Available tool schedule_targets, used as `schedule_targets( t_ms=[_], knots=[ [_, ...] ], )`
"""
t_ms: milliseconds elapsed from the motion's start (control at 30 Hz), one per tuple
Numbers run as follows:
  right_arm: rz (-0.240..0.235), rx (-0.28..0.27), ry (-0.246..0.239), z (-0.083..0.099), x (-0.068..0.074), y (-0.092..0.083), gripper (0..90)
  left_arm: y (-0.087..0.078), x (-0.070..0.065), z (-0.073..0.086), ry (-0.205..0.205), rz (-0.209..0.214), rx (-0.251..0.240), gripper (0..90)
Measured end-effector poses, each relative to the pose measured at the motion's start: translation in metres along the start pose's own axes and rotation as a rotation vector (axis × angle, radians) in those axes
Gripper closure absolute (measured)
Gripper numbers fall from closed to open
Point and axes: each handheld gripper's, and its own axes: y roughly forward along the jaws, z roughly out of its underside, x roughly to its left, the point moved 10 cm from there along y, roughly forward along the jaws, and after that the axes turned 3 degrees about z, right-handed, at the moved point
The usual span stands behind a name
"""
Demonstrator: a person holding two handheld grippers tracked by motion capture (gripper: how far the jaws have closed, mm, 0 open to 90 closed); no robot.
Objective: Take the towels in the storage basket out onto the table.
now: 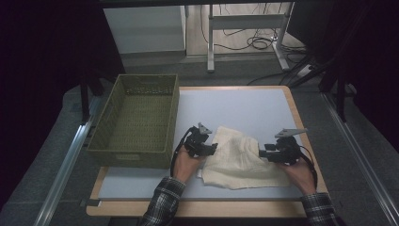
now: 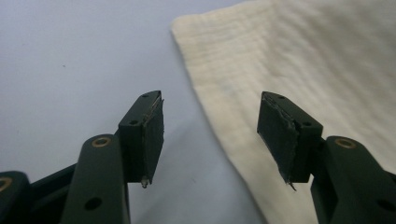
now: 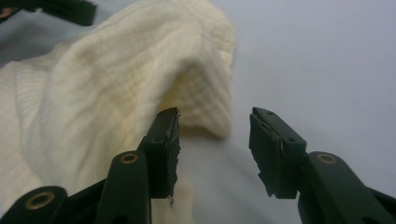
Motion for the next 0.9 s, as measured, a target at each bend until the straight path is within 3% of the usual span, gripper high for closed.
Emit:
schedule_targets(
  t_ms=[100,167,233,300,367,467,567,600,633,700,767,900],
  knots=[
    [0.009,0.041,-0.027,0.001,0.004,0.019,54.0,0.013,0.005,0.003,0.014,-0.011,0.027,42.5],
    [0.038,0.057,-0.054,0.003,0.006,0.026,67.2,0.016,0.003,0.003,0.013,0.018,0.004,48.0],
    [0.094,0.057,-0.087,0.005,0.005,0.029,82.6,0.016,-0.003,0.003,0.009,0.053,-0.003,62.1],
    [0.067,0.071,-0.079,0.004,0.007,0.027,85.9,0.016,-0.009,0.003,0.024,0.077,0.007,75.8],
    [0.091,0.073,-0.098,-0.001,0.006,0.021,86.5,0.016,-0.012,0.002,0.043,0.080,0.021,85.3],
    [0.140,0.034,-0.117,-0.020,-0.001,0.002,86.6,0.012,-0.010,-0.003,0.096,0.026,0.021,89.0],
    [0.199,-0.031,-0.130,-0.048,-0.011,-0.021,85.7,-0.009,0.001,-0.024,0.076,-0.051,-0.094,88.4],
    [0.219,-0.065,-0.132,-0.059,-0.015,-0.027,82.9,-0.014,0.006,-0.029,0.063,-0.081,-0.117,87.7],
    [0.235,-0.089,-0.131,-0.068,-0.019,-0.030,75.3,-0.016,0.011,-0.030,0.056,-0.107,-0.111,85.6],
    [0.248,-0.076,-0.123,-0.076,-0.025,-0.029,64.5,-0.017,0.021,-0.029,0.046,-0.178,-0.108,65.8],
    [0.268,-0.065,-0.120,-0.075,-0.032,-0.028,61.1,-0.017,0.023,-0.022,0.033,-0.163,-0.097,59.1],
    [0.264,-0.056,-0.066,-0.057,-0.043,-0.025,57.6,-0.010,0.024,-0.006,0.025,-0.146,-0.066,49.1]
  ],
)
